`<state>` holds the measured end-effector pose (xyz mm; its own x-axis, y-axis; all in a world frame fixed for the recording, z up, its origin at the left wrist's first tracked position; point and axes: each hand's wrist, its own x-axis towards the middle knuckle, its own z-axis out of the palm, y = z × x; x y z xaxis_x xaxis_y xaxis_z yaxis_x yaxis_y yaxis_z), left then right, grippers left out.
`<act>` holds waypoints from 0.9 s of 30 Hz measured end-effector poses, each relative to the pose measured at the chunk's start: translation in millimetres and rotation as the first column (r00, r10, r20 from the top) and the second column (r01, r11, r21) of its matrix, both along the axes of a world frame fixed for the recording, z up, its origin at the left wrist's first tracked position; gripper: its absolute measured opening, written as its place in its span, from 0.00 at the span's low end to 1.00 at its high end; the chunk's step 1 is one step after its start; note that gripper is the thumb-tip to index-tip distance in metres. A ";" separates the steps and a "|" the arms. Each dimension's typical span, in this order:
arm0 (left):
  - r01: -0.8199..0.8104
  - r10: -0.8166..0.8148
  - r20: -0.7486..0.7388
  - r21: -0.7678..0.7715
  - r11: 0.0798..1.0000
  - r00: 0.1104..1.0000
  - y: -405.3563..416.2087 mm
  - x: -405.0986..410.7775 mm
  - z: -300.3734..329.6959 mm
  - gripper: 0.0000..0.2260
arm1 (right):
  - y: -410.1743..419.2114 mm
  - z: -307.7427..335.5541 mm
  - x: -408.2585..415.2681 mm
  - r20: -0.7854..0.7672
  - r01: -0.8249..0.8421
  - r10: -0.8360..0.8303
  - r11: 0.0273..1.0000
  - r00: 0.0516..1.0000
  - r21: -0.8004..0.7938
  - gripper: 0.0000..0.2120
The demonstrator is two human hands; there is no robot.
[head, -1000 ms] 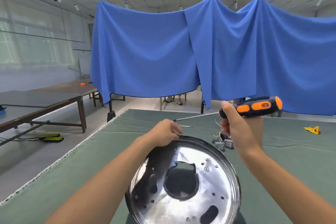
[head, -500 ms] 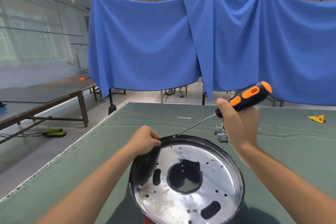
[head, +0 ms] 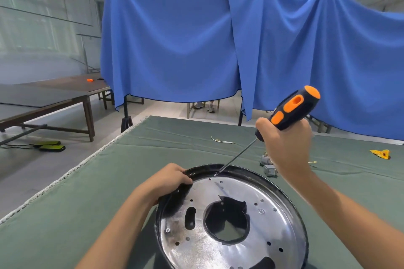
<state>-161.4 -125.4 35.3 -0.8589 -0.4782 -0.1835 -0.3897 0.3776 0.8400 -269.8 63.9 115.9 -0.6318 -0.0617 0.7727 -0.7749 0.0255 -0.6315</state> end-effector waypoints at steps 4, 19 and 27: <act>-0.063 0.066 -0.030 0.102 0.993 0.997 1.1 2.5 0.4 0.08 | -12.3 4.0 2.1 -0.032 0.004 -0.003 0.999 0.999 0.035 0.13; -0.216 0.580 -0.524 0.598 0.772 0.623 1.9 23.6 12.6 0.12 | -20.2 29.3 36.1 -0.015 -0.263 0.270 0.919 0.963 -0.293 0.10; -0.203 0.610 -0.575 0.615 0.762 0.546 9.4 24.6 15.0 0.19 | -26.5 37.6 46.4 -0.037 -0.317 0.320 0.905 0.947 -0.283 0.14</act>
<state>-136.8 -116.0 50.2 -0.5210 -0.8476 0.1004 0.3930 -0.1338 0.9098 -223.4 37.4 153.5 -0.6228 -0.0415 0.7813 -0.7056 -0.4017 -0.5838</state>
